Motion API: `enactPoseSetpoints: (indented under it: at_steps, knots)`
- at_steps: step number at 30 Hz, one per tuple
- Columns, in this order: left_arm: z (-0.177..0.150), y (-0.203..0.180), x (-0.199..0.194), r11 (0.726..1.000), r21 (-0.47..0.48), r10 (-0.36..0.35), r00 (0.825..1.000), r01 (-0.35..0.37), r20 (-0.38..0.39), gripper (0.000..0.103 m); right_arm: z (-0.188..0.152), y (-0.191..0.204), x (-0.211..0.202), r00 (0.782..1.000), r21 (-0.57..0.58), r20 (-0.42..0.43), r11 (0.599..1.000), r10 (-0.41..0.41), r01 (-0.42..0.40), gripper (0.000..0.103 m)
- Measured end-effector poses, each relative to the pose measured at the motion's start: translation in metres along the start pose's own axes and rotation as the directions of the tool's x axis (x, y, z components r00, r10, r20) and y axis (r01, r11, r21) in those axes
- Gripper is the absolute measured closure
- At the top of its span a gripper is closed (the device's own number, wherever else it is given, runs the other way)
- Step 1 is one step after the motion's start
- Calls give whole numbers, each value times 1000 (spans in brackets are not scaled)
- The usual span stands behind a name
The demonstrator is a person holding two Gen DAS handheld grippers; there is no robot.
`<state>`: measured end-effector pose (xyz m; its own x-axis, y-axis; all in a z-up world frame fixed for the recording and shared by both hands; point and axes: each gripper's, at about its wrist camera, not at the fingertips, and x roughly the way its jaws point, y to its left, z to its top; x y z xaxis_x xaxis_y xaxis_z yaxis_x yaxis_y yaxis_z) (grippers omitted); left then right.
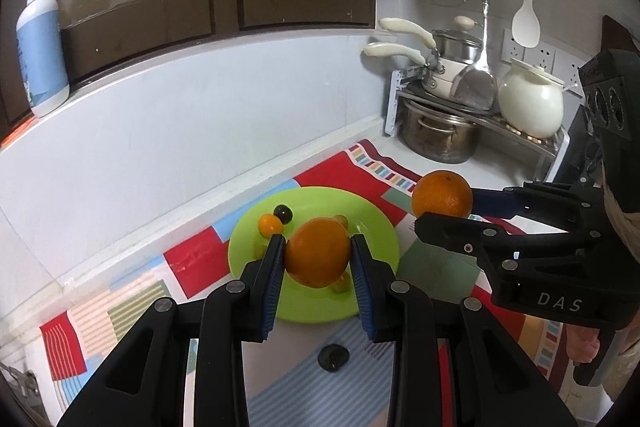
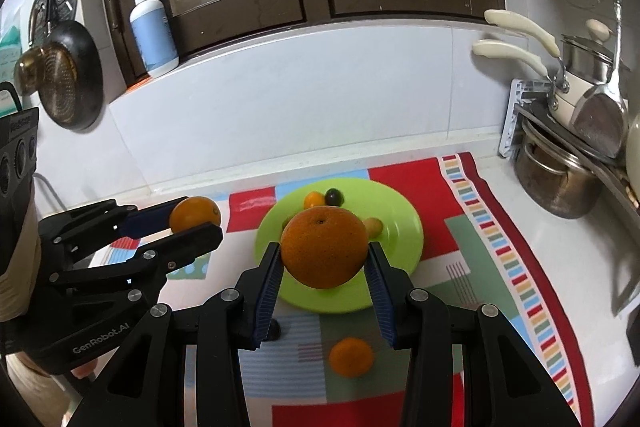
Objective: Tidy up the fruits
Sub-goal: 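Carry the small orange in the left tool while the right tool carries the large orange to the plate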
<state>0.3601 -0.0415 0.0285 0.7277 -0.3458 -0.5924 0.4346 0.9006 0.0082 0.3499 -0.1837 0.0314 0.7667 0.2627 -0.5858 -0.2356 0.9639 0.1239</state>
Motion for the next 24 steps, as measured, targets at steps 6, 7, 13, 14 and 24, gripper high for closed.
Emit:
enactPoseSetpoints:
  at_steps: [6, 7, 13, 14, 24]
  knots:
    - [8, 8, 17, 1000, -25, -4, 1000, 3, -13, 70, 10, -2, 16, 1000, -14, -10, 1000, -5, 5, 60]
    - [9, 10, 21, 1000, -29, -4, 1000, 3, -17, 70, 11, -3, 18, 1000, -16, -13, 1000, -4, 4, 60]
    - [11, 17, 46, 999, -40, -5, 999, 3, -51, 70, 14, -11, 40, 999, -9, -39, 1000, -2, 2, 60]
    - [11, 18, 51, 999, -42, -5, 998, 2, -58, 70, 14, -12, 44, 999, -5, -46, 1000, -4, 4, 60]
    - [10, 29, 100, 999, -39, -10, 993, 6, -116, 70, 12, -30, 89, 993, 20, -114, 1000, -10, 12, 60]
